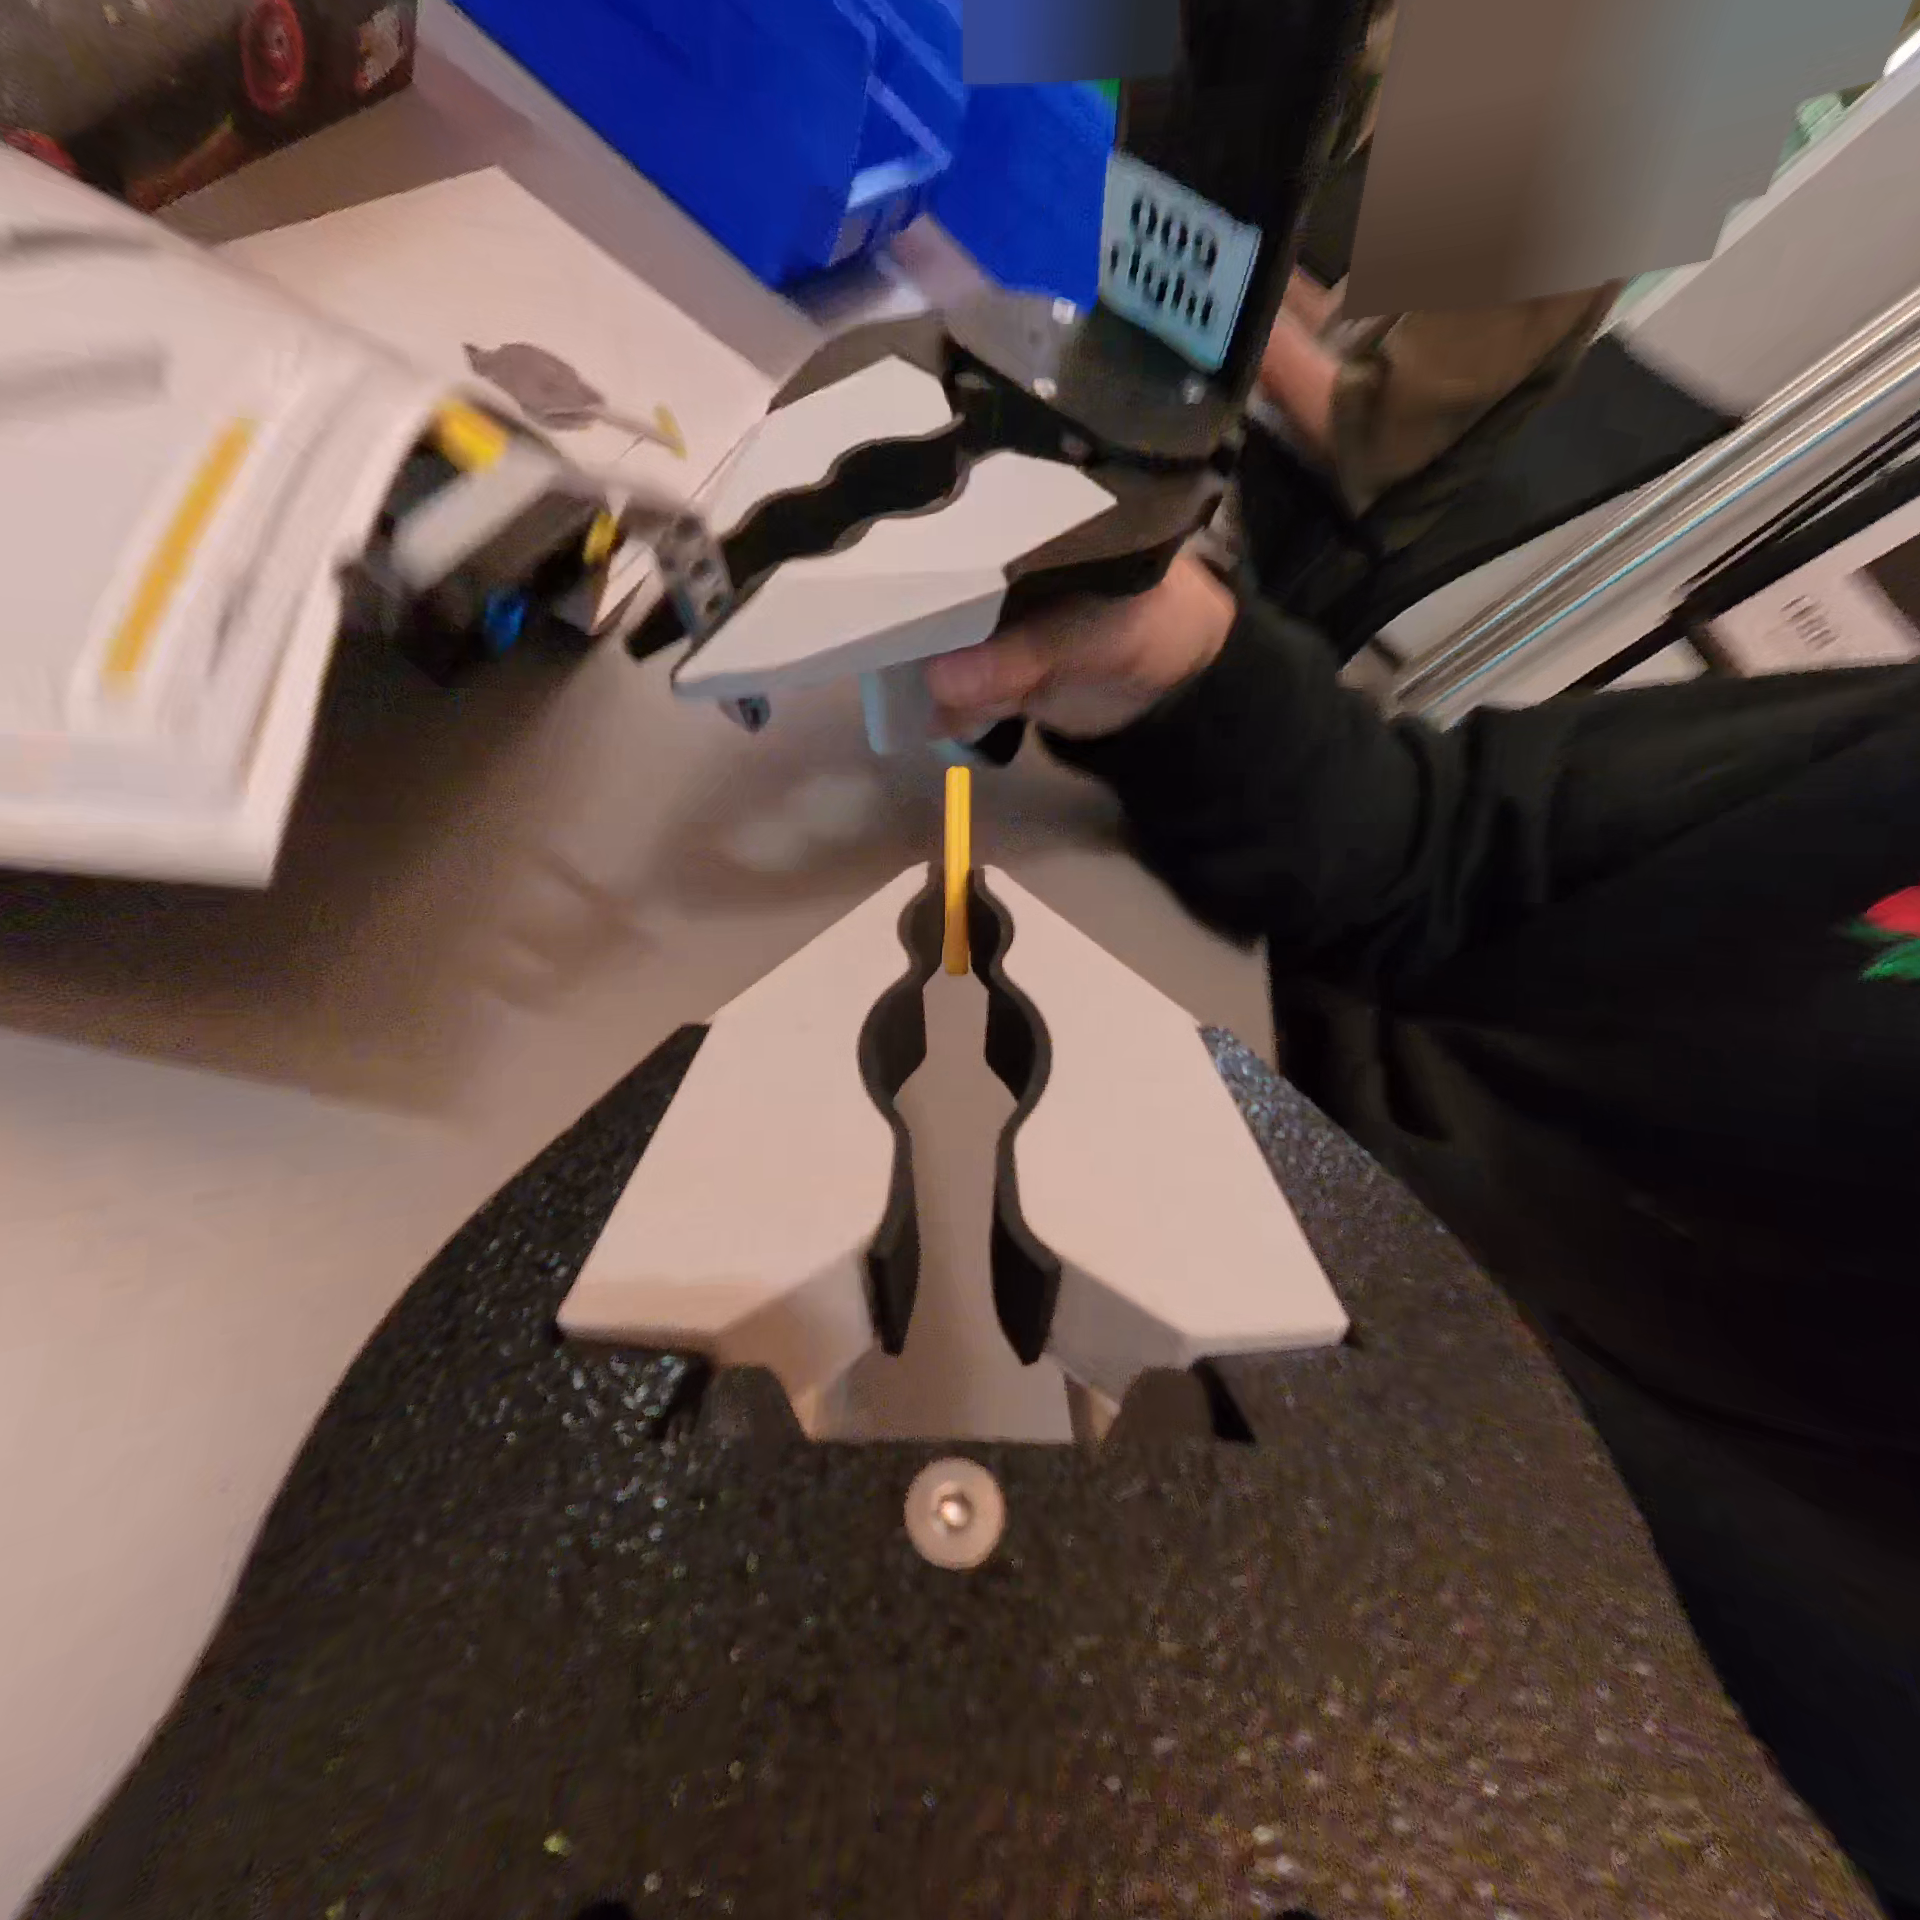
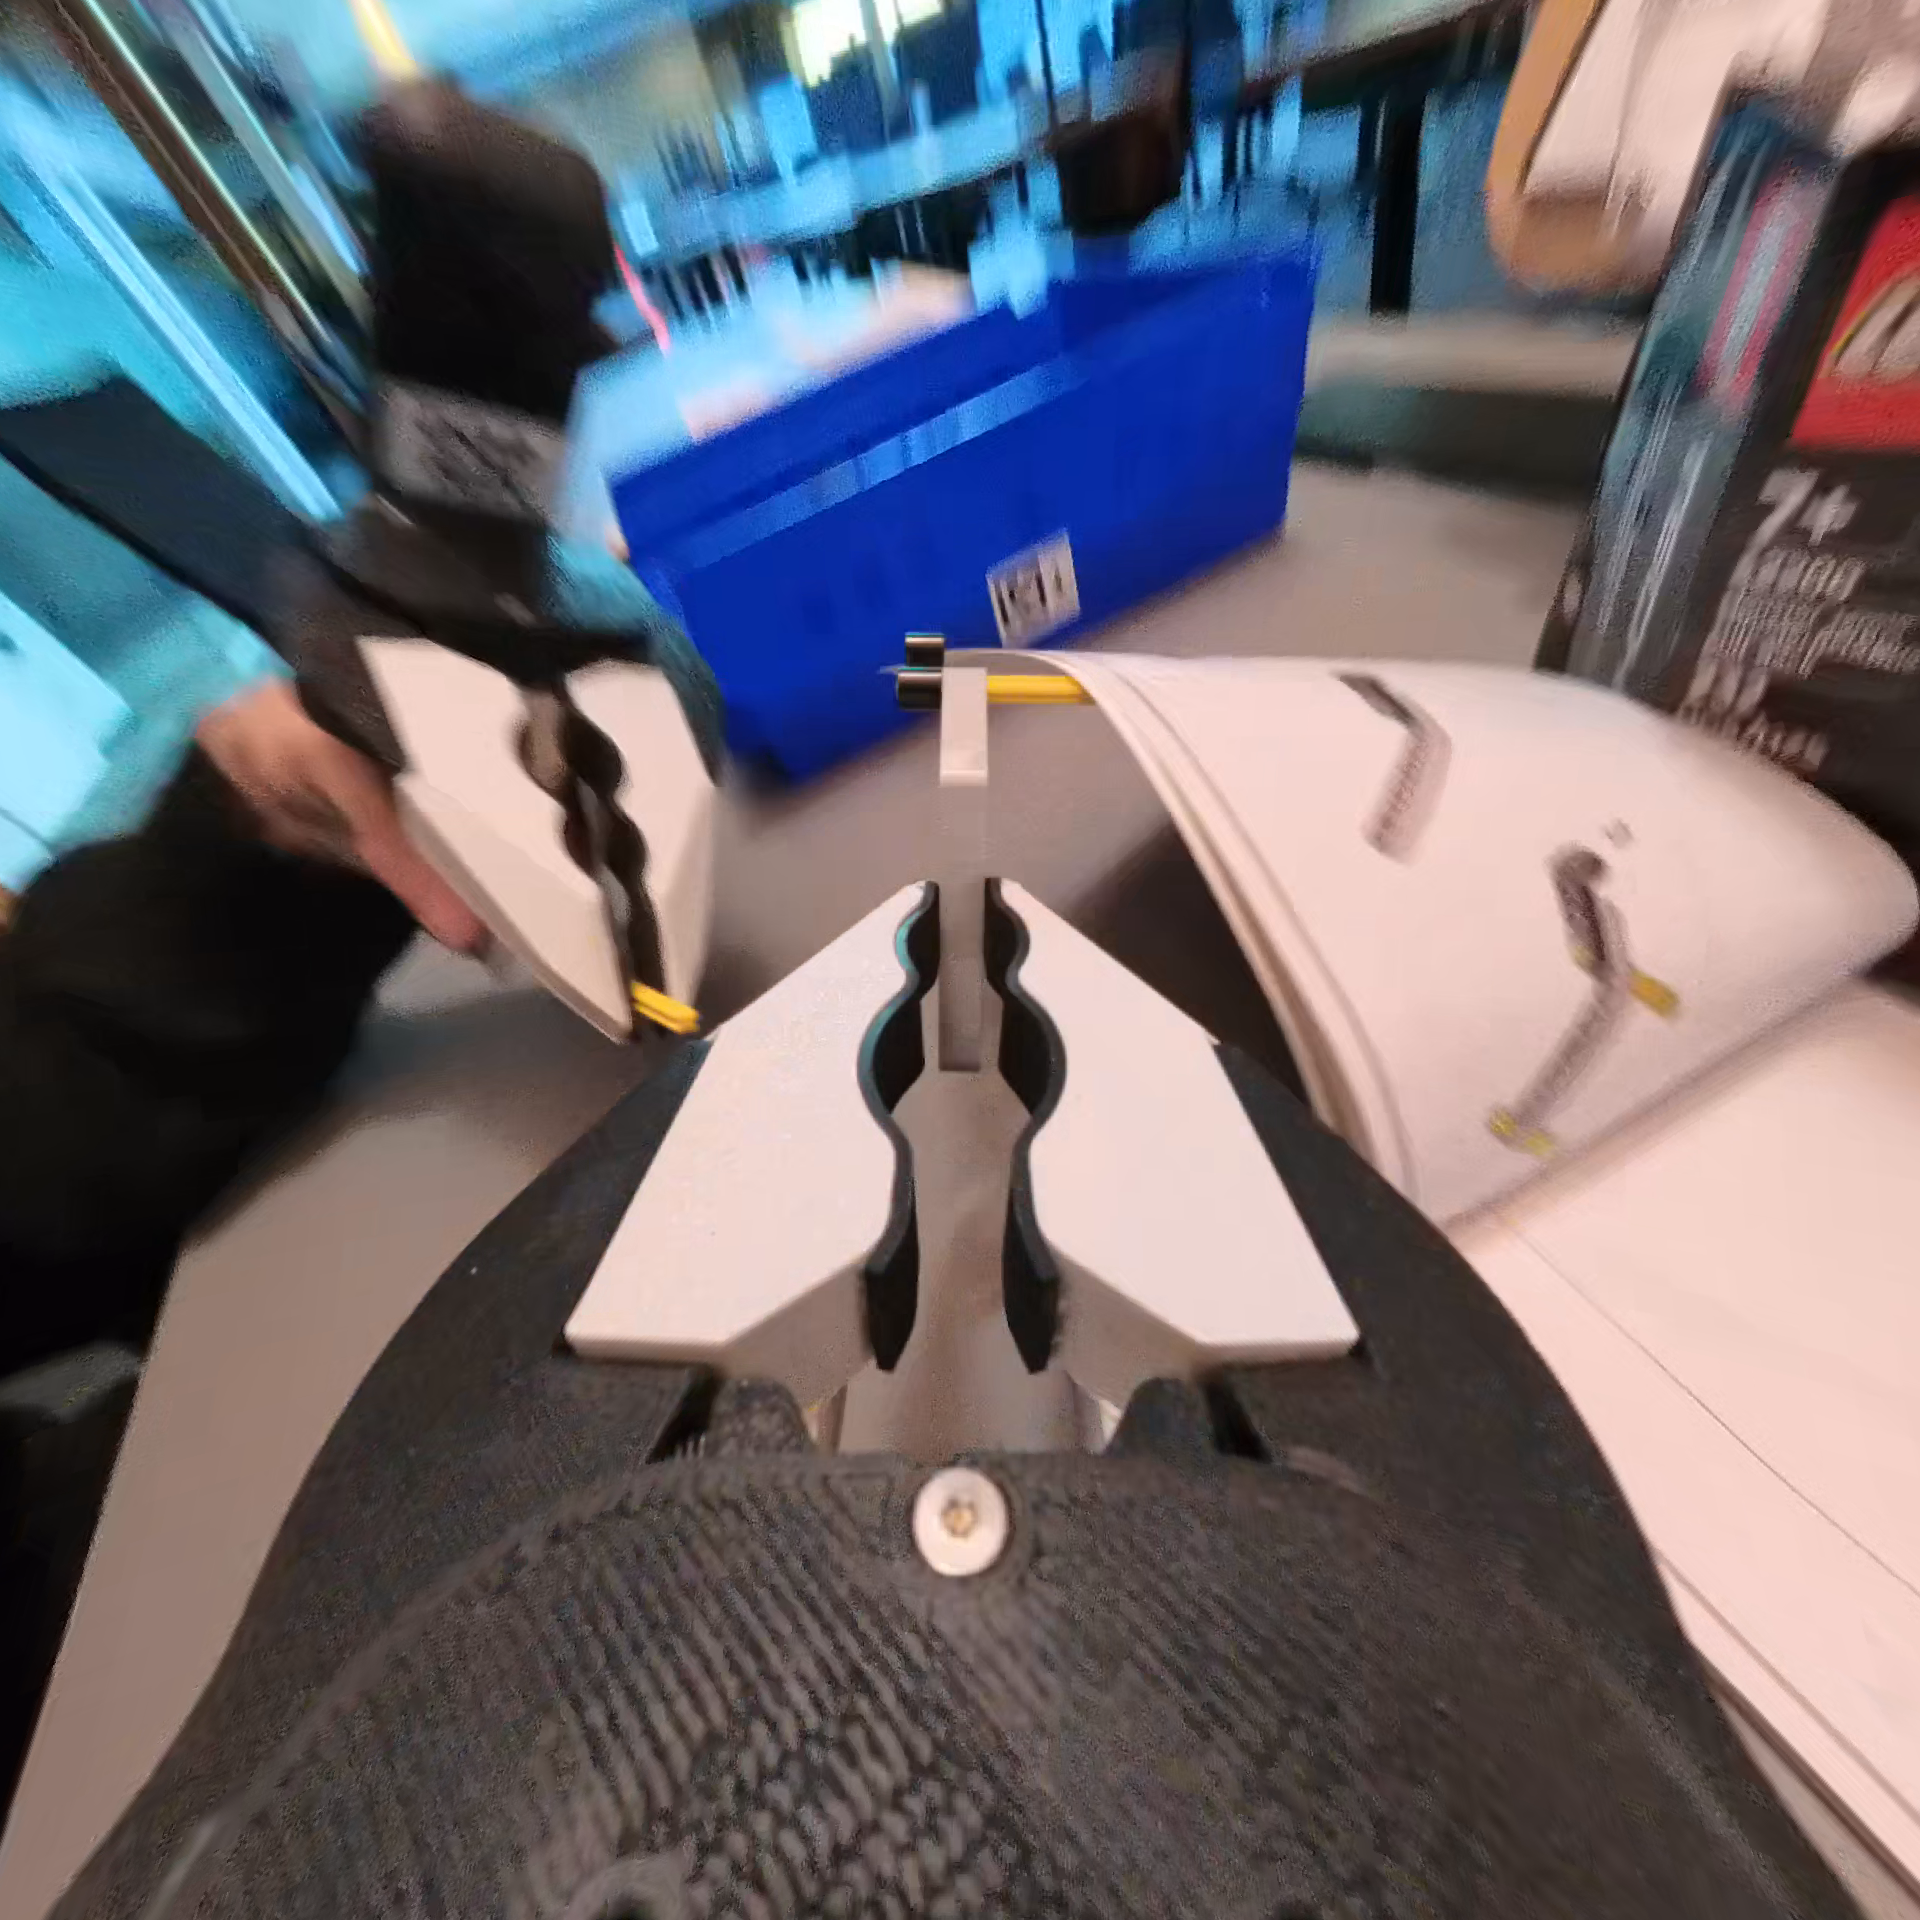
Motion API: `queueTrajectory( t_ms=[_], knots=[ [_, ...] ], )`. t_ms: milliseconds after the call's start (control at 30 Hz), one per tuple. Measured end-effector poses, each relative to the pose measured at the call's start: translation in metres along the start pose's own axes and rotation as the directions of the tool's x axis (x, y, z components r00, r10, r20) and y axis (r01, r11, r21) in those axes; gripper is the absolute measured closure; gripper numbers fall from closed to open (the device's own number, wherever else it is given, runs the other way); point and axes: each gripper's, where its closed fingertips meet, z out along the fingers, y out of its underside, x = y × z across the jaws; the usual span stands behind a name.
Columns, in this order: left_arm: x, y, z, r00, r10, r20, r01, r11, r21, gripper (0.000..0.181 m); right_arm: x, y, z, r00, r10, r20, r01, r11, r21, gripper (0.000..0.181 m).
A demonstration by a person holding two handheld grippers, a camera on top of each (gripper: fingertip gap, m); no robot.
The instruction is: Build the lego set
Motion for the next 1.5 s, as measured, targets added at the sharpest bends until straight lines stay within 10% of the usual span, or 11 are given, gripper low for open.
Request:
queueTrajectory(
  t_ms=[33, 200, 567, 1000, 1500],
  knots=[
    [0.001, -0.004, 0.001, 0.999, -0.030, -0.020, 0.031, 0.999, 0.027, 0.180, -0.005, -0.012, -0.005, 1.000, 0.006, 0.020, -0.008, 0.995, 0.099, 0.175],
    [0.011, -0.019, 0.000, 0.991, -0.099, -0.091, 0.109, 0.987, 0.117, 0.180, -0.020, -0.031, -0.018, 0.995, 0.065, 0.075, -0.084, 0.951, 0.298, 0.176],
    [0.016, 0.017, -0.021, 0.999, 0.031, -0.018, -0.033, 0.992, -0.124, 0.180, -0.062, 0.005, 0.000, 0.924, 0.147, 0.353, -0.172, 0.984, 0.040, 0.175],
    [0.015, -0.045, -0.001, 0.943, -0.223, -0.246, 0.288, 0.917, 0.275, 0.180, -0.020, -0.059, -0.043, 1.000, -0.007, -0.003, 0.008, 0.847, 0.531, 0.176],
    [0.026, -0.056, 0.020, 0.859, -0.307, -0.409, 0.449, 0.837, 0.313, 0.179, -0.027, -0.072, -0.055, 0.978, -0.147, -0.146, 0.206, 0.779, 0.592, 0.175]
  ],
)
